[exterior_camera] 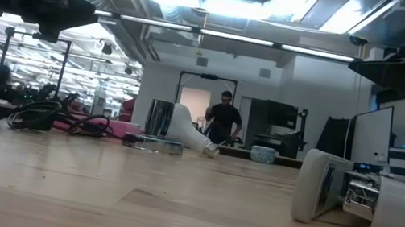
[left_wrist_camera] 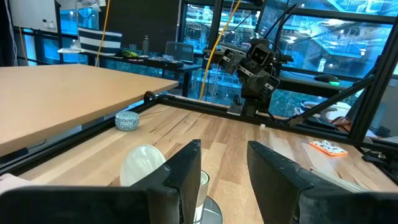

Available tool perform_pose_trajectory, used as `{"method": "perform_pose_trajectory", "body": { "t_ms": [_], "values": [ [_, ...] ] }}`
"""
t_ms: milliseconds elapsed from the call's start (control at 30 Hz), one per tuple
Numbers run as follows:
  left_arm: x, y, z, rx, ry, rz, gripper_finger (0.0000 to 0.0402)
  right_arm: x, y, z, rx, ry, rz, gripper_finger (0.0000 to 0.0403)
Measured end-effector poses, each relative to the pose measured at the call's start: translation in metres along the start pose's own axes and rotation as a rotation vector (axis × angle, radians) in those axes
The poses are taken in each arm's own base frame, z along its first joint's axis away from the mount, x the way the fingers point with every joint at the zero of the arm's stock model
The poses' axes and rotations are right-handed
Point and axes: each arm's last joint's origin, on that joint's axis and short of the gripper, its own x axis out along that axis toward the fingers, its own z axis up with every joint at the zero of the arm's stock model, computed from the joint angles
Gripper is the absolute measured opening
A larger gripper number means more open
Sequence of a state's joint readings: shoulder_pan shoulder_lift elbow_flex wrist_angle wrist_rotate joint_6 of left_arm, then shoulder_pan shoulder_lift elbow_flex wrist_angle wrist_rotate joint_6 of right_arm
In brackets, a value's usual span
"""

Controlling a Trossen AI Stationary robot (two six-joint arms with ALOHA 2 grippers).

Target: Screw lightbulb

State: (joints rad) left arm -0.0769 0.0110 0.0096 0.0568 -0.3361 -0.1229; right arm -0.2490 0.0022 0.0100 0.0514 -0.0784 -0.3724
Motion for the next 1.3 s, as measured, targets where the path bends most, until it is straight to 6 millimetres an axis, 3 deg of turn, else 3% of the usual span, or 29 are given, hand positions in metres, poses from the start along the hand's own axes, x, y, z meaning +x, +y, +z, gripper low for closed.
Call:
{"method": "perform_pose_trajectory", "body": {
  "t_ms": [233, 367, 500, 733, 967, 1300],
  "values": [
    [0.0, 0.0, 0.0, 0.0, 0.0, 0.0, 0.0123, 0.0, 0.0, 0.001, 0.016, -0.013, 0.006, 0.0253],
    [0.0, 0.0, 0.0, 0.0, 0.0, 0.0, 0.0123, 0.0, -0.001, 0.003, 0.115, -0.034, -0.007, 0.0253],
    [0.0, 0.0, 0.0, 0.0, 0.0, -0.001, 0.0123, 0.0, -0.004, 0.007, 0.211, -0.066, -0.07, 0.0253],
    [0.0, 0.0, 0.0, 0.0, 0.0, 0.0, 0.0123, -0.001, -0.009, 0.01, 0.223, -0.084, -0.2, 0.0253],
    [0.0, 0.0, 0.0, 0.0, 0.0, 0.0, 0.0123, -0.001, -0.008, 0.013, 0.218, -0.118, -0.145, 0.0253],
    [0.0, 0.0, 0.0, 0.0, 0.0, 0.0, 0.0123, -0.003, -0.013, 0.04, 0.182, -0.304, 0.012, 0.0253]
  ]
}}
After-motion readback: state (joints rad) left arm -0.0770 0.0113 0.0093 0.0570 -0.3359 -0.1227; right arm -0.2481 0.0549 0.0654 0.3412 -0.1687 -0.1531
